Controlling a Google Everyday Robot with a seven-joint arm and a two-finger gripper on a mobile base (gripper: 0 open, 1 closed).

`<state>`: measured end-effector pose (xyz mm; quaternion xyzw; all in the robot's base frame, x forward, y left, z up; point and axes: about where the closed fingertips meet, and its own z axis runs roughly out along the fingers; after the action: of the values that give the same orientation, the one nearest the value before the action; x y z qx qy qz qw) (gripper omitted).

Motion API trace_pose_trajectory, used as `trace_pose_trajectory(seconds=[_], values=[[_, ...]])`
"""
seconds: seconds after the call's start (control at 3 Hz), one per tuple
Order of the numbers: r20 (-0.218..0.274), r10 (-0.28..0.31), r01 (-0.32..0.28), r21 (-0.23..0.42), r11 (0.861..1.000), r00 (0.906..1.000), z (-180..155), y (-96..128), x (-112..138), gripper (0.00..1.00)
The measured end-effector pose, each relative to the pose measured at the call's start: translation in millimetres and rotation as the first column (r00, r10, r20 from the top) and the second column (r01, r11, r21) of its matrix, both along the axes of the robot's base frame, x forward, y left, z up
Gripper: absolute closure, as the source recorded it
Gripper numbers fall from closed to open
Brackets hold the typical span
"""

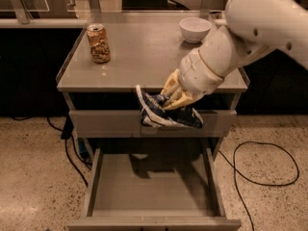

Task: Place blue chip bag into middle drawer

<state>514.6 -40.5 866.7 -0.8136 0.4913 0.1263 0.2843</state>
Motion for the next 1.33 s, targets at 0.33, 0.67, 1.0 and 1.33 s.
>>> trace_pose_trajectory(seconds=[0.33,0.67,1.0,1.33], values=[[-0.033,0.004,-0.004,0.006,1.000,0.9995,-48.5,-5.3,0.0,1.00],[-0.072,-0.013,0.015,0.020,1.000,0.9973,-91.3,-13.1,-3.2,1.00],[-0.073,-0.013,0.015,0.022,1.000,0.9973,-95.9,-11.4,-6.0,1.00],[-0.083,-0.020,0.023,0.035,0.999,0.9963,-124.6,-11.8,-14.3,1.00]])
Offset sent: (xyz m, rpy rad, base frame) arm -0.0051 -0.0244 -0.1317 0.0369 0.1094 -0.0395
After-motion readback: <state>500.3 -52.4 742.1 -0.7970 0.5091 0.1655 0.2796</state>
